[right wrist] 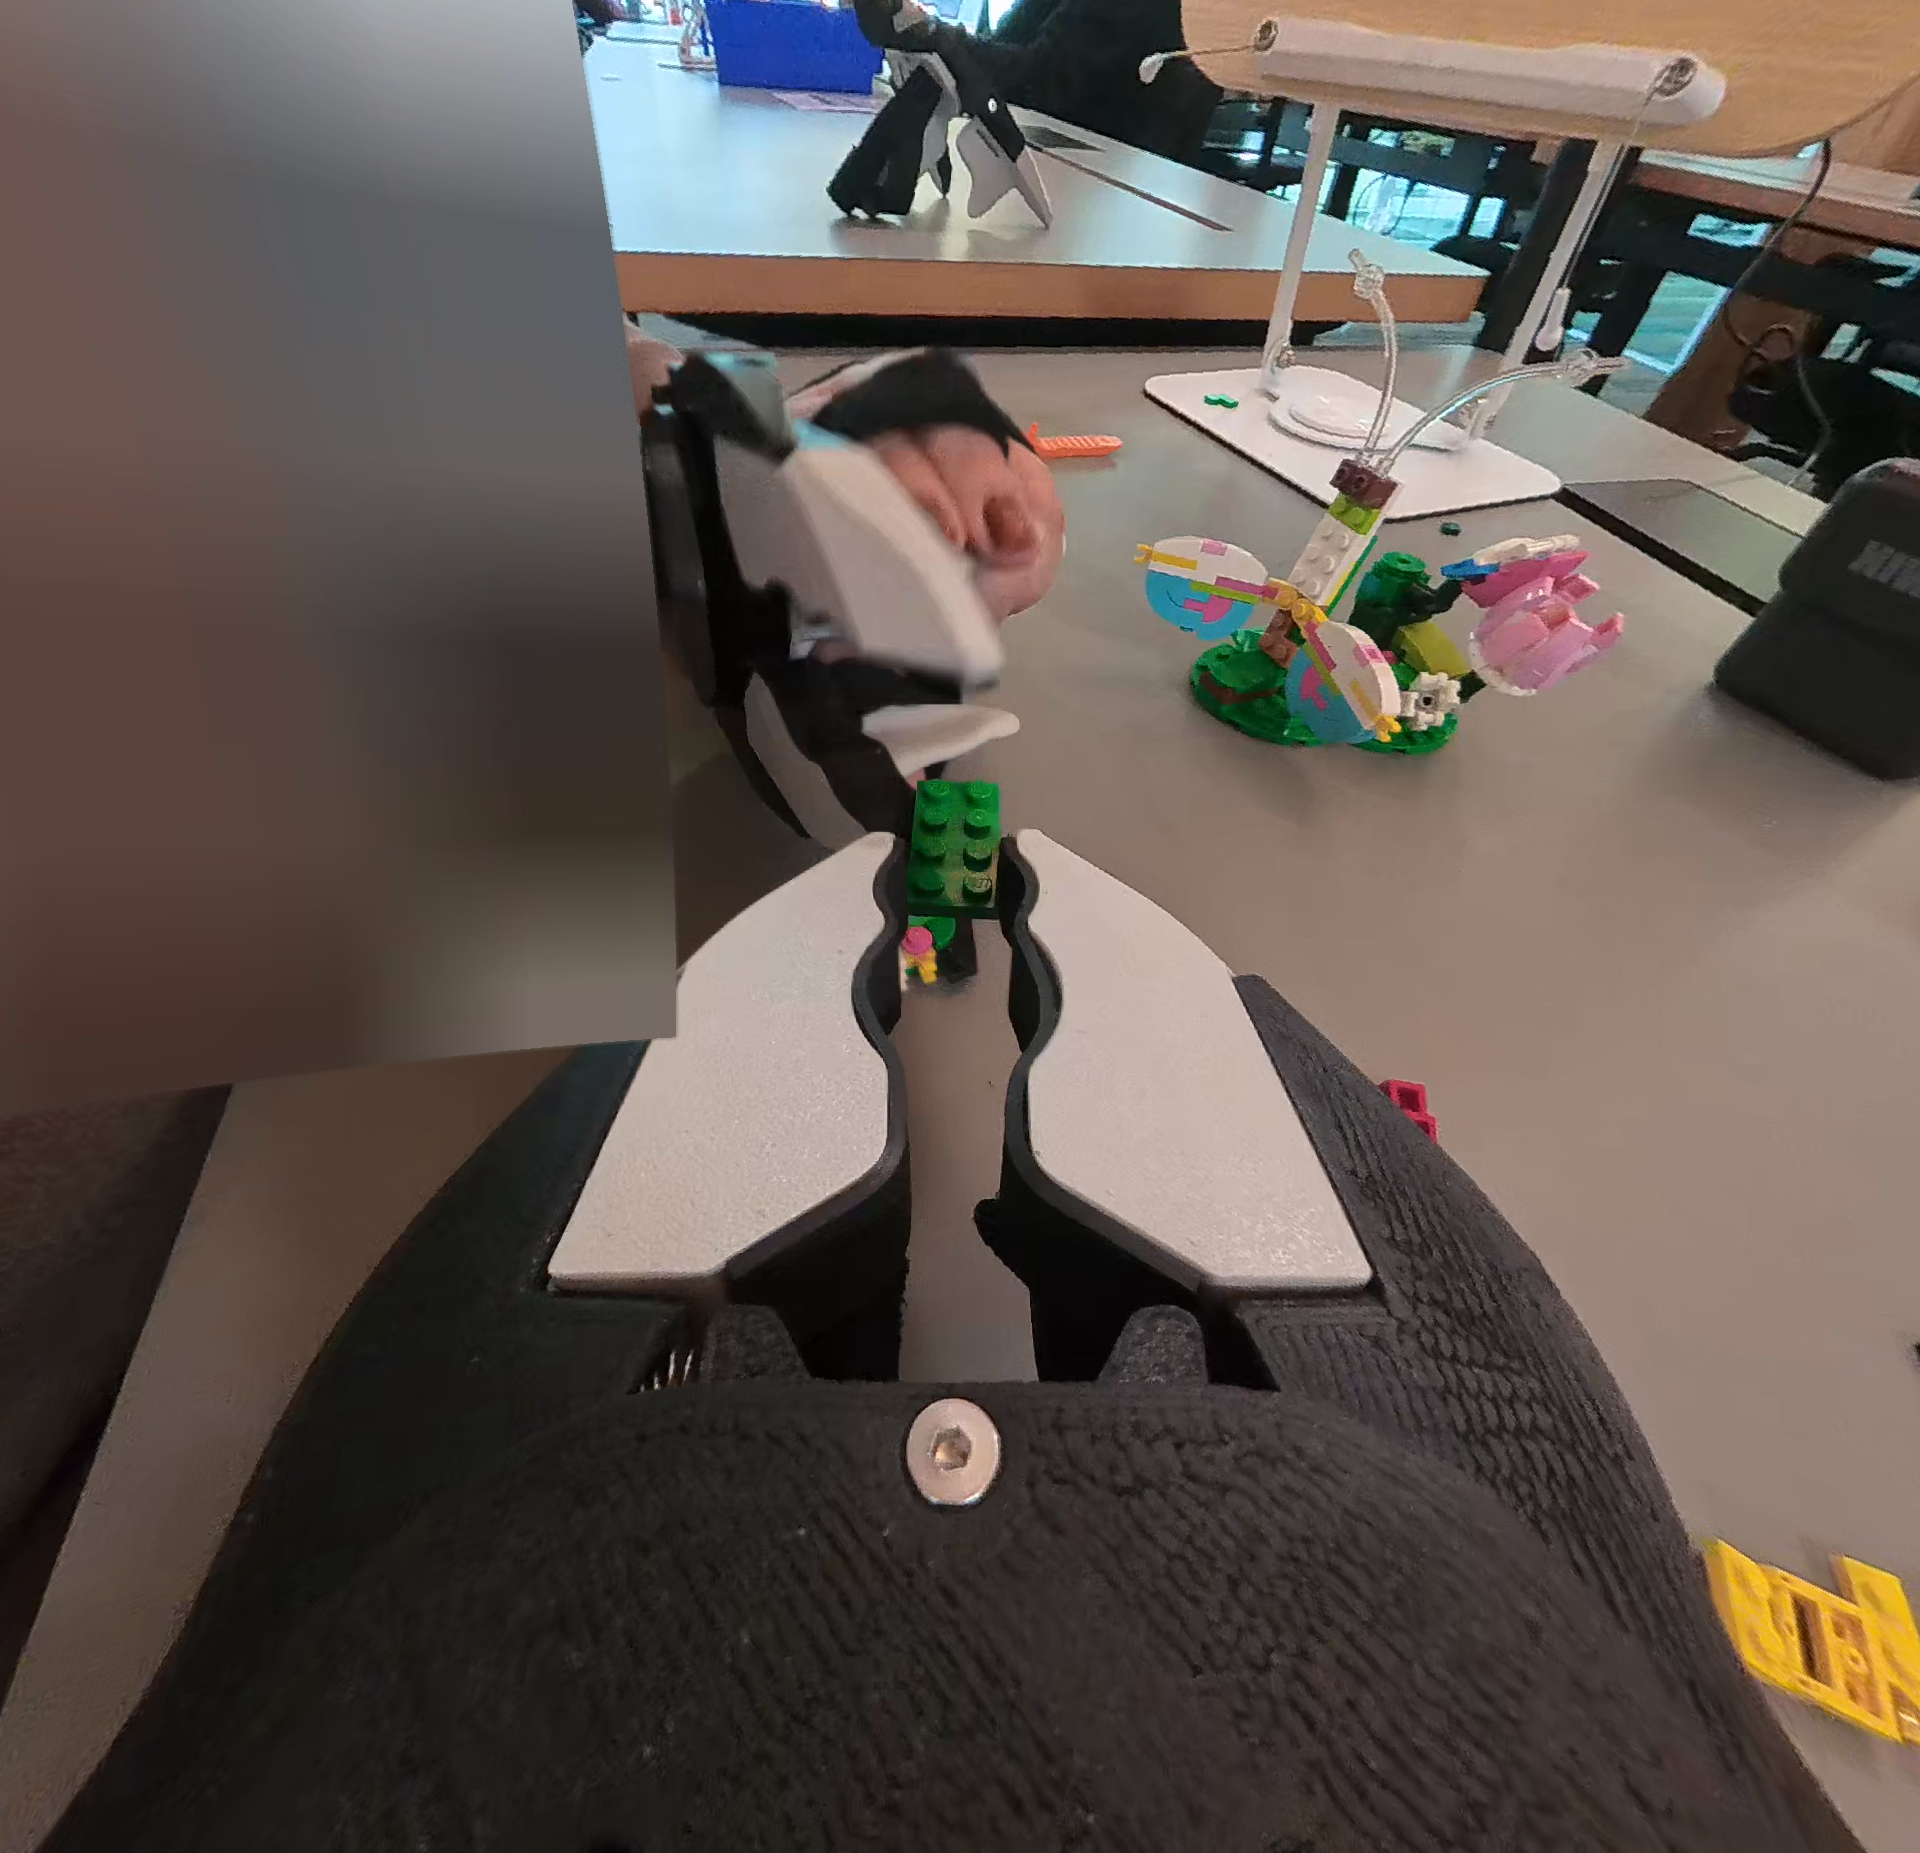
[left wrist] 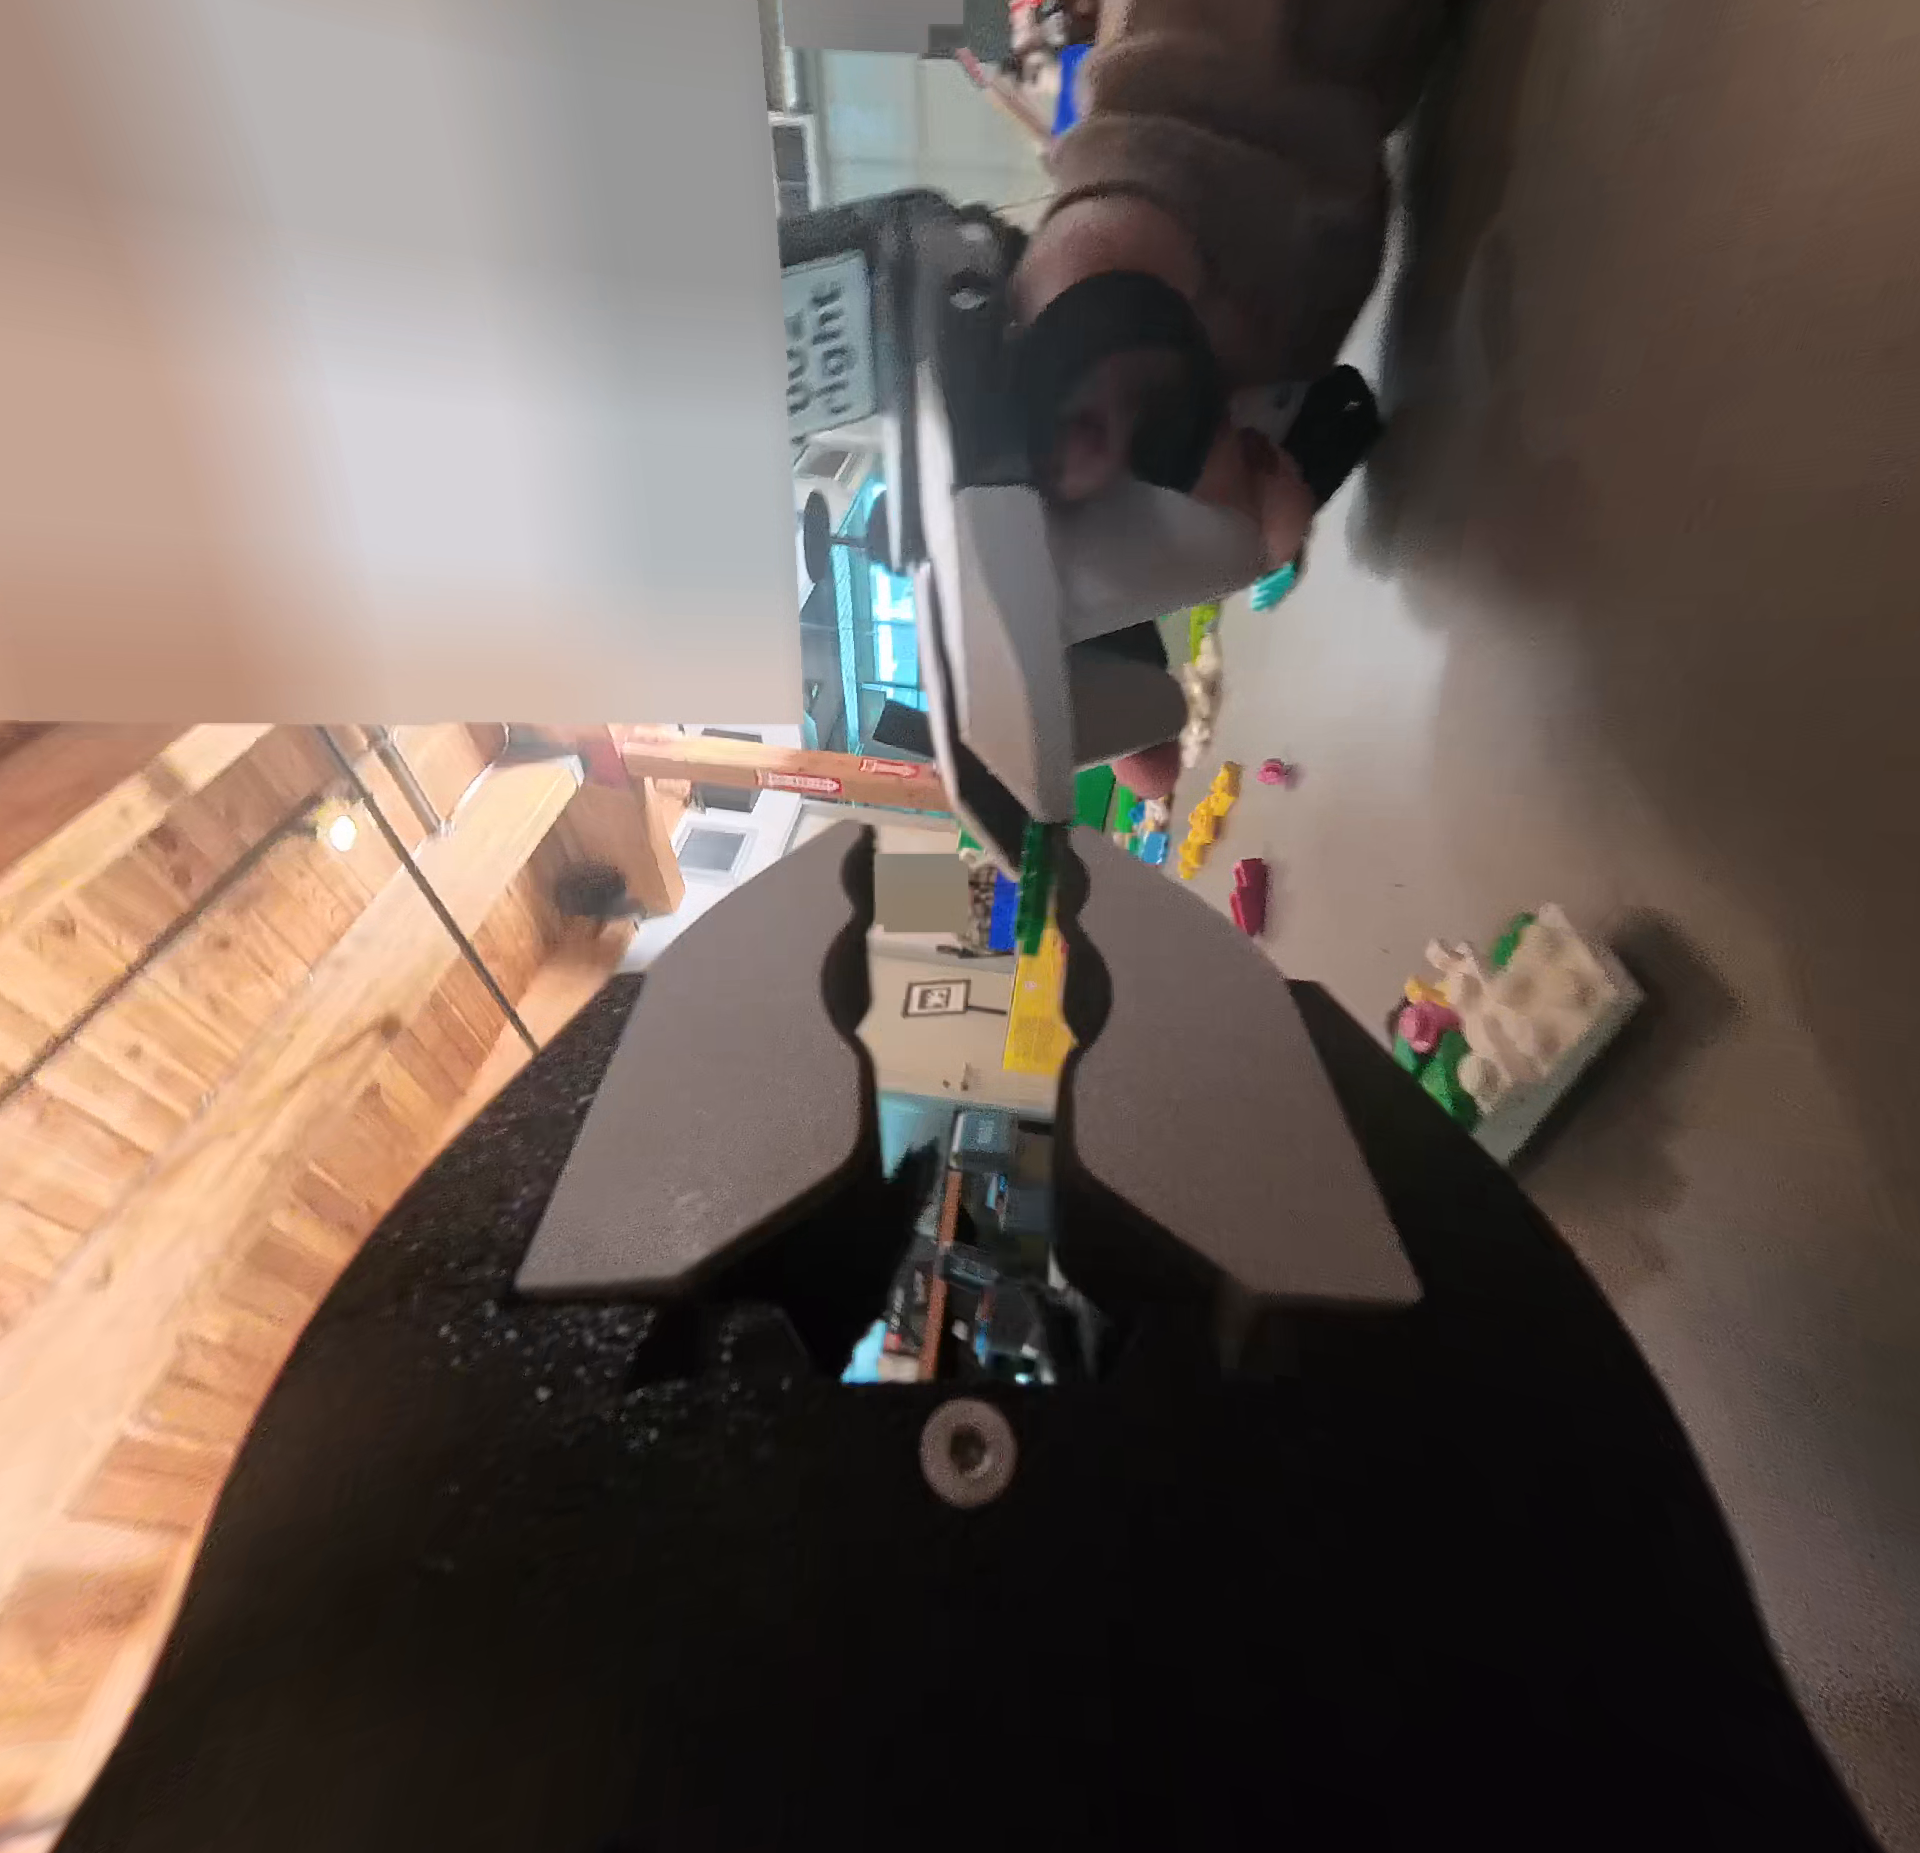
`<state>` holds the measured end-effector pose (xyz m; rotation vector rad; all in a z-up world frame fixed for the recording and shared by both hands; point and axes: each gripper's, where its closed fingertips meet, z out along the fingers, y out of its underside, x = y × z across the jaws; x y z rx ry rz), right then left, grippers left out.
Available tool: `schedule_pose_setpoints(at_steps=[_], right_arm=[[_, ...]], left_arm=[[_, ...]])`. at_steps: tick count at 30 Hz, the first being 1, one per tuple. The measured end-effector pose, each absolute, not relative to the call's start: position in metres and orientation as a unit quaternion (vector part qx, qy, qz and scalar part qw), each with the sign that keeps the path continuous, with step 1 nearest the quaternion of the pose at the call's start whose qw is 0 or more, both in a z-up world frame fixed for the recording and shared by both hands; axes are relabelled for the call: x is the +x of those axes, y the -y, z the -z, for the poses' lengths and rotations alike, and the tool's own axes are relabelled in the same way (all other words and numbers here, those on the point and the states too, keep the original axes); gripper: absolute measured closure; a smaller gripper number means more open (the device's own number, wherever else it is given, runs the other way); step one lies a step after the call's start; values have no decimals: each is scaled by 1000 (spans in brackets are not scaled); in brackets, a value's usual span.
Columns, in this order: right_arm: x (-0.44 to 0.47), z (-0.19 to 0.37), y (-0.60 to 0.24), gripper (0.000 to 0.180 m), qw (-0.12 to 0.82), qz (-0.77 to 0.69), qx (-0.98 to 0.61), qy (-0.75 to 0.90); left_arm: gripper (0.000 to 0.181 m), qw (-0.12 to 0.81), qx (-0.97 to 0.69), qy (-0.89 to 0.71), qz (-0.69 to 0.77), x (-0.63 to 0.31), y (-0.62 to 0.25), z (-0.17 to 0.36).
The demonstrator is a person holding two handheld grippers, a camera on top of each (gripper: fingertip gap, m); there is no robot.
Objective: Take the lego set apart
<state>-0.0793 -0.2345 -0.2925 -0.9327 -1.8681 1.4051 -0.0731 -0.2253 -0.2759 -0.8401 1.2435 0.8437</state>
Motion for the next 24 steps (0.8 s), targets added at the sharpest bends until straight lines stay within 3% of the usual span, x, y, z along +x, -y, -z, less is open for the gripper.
schedule_pose_setpoints(at_steps=[1,2,5,9,11,18,24], right_arm=[[-79,293,234,165,309,-527,-353,708],[-79,294,232,164,313,-521,-352,712],[-73,288,205,165,365,-468,-353,723],[-44,256,89,165,522,-333,-459,637],[-11,253,28,164,547,-264,-534,588],[60,296,-82,165,428,-188,-670,577],[64,327,-102,164,351,-149,-688,617]], left_arm=[[136,662,-384,-531,-365,-77,223,273],[126,669,-401,-516,-356,-82,220,271],[122,702,-450,-459,-307,-98,216,260],[123,737,-504,-385,-233,-117,211,249],[124,739,-519,-370,-221,-123,207,250],[124,724,-568,-358,-160,-123,197,263],[127,714,-595,-347,-122,-126,194,270]])
